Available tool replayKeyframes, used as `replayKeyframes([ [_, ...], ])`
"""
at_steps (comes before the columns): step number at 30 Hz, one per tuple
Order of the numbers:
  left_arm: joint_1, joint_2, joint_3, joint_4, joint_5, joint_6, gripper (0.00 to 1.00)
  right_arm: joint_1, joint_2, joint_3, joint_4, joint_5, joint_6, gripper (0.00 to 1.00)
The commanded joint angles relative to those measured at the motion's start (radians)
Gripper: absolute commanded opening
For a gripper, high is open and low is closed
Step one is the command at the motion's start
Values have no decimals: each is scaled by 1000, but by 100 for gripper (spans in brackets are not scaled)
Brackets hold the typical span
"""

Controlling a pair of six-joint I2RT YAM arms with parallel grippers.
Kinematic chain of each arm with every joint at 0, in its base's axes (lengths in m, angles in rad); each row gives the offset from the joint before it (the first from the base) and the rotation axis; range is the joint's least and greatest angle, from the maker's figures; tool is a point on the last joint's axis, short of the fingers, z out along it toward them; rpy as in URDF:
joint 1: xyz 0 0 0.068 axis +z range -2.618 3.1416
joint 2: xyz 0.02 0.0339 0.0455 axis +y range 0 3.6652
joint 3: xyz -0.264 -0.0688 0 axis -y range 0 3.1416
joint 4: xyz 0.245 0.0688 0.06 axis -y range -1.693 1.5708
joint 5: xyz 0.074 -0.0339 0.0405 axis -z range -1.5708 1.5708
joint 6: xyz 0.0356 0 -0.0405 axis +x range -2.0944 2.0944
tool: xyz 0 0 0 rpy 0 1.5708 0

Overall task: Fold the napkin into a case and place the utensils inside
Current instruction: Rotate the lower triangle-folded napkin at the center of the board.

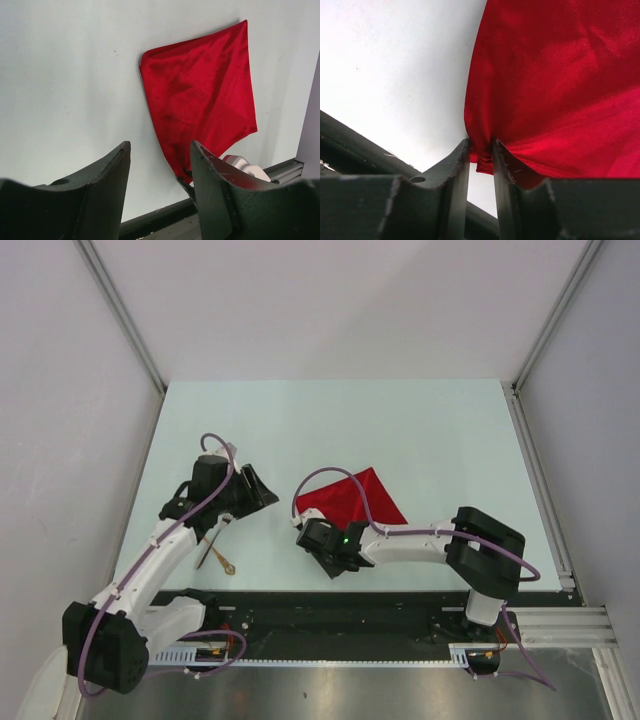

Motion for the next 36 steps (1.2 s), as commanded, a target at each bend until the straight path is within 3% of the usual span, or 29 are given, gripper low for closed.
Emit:
replayKeyframes([
  [1, 12, 4, 3, 30, 22, -15, 57, -1, 22, -45, 1, 39, -7, 26],
  [9, 13, 14, -4, 37, 32, -12, 58, -35, -15, -54, 26, 23, -19, 0],
  [16, 13, 96, -46, 121, 139, -41, 68, -99, -104, -61, 55, -39, -2, 0],
  [22, 7, 188, -107, 297, 271, -146, 75, -170, -193, -88, 96, -142, 15, 0],
  [31, -66, 340, -61, 409, 299, -216, 76, -234, -250, -117, 115, -208, 21, 0],
  [36, -80, 353, -55, 403, 263, -221, 75, -211, -230, -117, 106, -245, 0, 0],
])
